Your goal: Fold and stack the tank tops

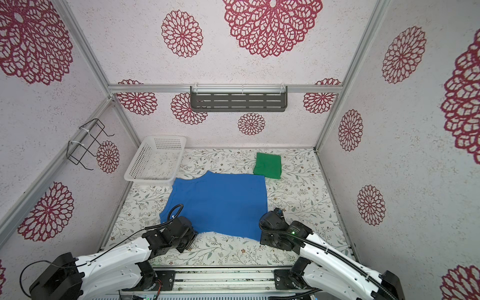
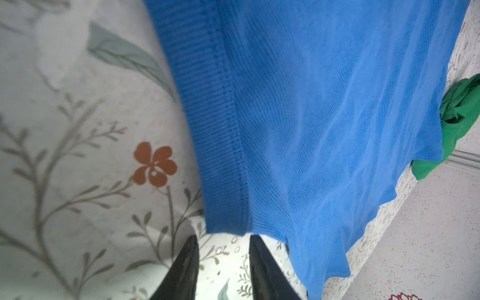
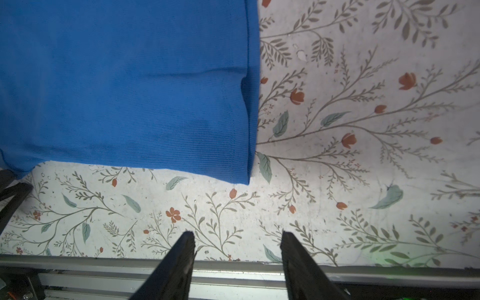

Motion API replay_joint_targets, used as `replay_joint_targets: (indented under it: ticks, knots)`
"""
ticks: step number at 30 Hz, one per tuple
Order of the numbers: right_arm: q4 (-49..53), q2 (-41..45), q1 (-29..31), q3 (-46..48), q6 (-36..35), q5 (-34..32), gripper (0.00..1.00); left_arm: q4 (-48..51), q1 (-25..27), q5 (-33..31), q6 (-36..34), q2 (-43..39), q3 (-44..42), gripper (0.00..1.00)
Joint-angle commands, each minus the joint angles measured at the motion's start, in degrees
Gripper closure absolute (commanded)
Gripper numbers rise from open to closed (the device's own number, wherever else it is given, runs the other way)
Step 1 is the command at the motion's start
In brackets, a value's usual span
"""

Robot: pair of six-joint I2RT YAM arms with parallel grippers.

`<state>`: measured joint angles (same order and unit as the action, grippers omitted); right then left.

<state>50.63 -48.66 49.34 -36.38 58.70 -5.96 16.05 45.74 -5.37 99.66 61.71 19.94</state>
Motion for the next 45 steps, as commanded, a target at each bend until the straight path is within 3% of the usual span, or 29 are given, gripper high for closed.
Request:
replay_joint_targets:
  ticks: [1, 6, 10, 13, 17, 23, 37, 45]
  knots:
    - [-1.2, 0.1, 0.5, 1.8, 2.8, -0.1, 0.44, -3.2, -0.3, 0.0, -0.5, 3.0, 1.4, 0.65]
    - [-5.9, -1.9, 0.5, 4.9, 3.4, 1.6, 0.46, -2.9, -0.3, 0.8, -1.7, 6.2, 3.2, 0.72]
    - [-9.8, -2.9, 0.4, 6.9, 4.0, 0.4, 0.54, -1.5, -0.2, 0.7, -2.5, 5.0, 3.6, 0.8]
    - [-14.0, -4.5, 0.5, 7.8, 4.9, 0.4, 0.6, -0.3, 0.3, 0.6, -2.0, 3.4, 3.0, 0.82]
    - [-19.1, -6.7, 0.4, 9.5, 5.4, 1.7, 0.61, 1.4, 0.7, 0.1, -1.1, 1.2, 1.1, 0.82]
    - [-21.3, -9.9, 0.4, 10.2, 5.3, 1.8, 0.61, 2.0, 0.6, -2.2, 0.1, -1.4, -0.9, 0.75]
    - [-22.8, -11.8, 0.4, 11.3, 5.0, 1.0, 0.71, -1.3, 0.4, -2.5, -1.2, 3.1, -0.7, 0.64]
    - [-21.9, -12.7, 0.4, 10.4, 4.2, 1.2, 0.88, -0.8, 0.1, -2.5, -2.9, 5.1, 0.8, 0.91]
